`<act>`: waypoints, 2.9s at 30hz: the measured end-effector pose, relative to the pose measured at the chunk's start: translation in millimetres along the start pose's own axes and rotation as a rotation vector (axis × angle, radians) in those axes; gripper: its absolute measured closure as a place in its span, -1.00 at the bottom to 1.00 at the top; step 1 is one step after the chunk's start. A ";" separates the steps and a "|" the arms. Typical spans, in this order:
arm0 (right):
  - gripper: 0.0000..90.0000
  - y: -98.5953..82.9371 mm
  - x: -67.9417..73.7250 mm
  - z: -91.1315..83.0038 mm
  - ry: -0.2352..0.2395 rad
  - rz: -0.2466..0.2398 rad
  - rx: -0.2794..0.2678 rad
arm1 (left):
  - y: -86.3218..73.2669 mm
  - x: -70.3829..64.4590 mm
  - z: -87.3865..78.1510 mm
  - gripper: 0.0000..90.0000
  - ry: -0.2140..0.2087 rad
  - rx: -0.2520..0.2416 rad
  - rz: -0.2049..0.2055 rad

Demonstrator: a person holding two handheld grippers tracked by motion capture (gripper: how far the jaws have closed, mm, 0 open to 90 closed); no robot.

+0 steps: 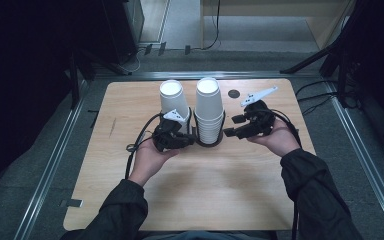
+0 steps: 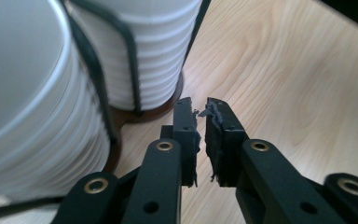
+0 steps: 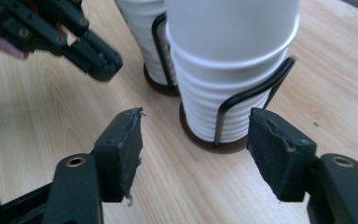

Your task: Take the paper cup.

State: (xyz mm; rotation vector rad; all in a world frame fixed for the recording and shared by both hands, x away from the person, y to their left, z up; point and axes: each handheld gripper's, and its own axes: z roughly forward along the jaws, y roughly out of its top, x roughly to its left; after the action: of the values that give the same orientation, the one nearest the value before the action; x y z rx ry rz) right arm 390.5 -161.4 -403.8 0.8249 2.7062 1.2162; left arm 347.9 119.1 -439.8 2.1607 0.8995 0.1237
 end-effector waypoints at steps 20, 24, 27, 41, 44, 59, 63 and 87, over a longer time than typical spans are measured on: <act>-0.49 61.6 -12.6 -5.0 0.001 -0.023 0.003 | 37.1 -6.2 13.0 0.98 0.071 -0.032 0.004; -0.62 81.1 -8.7 2.4 -0.008 -0.039 0.008 | 37.8 -6.6 15.5 0.98 0.069 -0.035 0.000; -0.68 91.2 -5.7 8.0 -0.008 -0.035 0.015 | 36.9 -5.5 18.3 0.98 0.073 -0.024 0.003; -0.70 121.7 -2.8 28.9 -0.050 -0.082 0.076 | 35.7 -5.7 22.8 0.97 0.074 -0.036 -0.010; -0.63 127.5 -0.1 33.6 -0.064 -0.085 0.102 | 36.1 -6.1 23.9 0.97 0.071 -0.036 -0.007; -0.49 135.0 5.0 32.4 -0.104 -0.100 0.137 | 32.2 0.4 27.0 0.96 0.045 -0.053 -0.037; -0.48 140.2 5.0 25.2 -0.095 -0.081 0.113 | 31.3 -0.3 26.9 0.94 0.052 -0.060 -0.038; -0.49 179.3 33.3 -70.4 -0.095 -0.130 0.035 | 26.7 -18.9 14.9 0.00 0.052 -0.019 0.098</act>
State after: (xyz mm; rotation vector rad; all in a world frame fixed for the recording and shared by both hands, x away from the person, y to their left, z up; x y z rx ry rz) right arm 423.3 -94.9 -223.0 0.6804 2.6646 1.0785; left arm 354.1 85.7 -428.0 2.1925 0.8186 0.2374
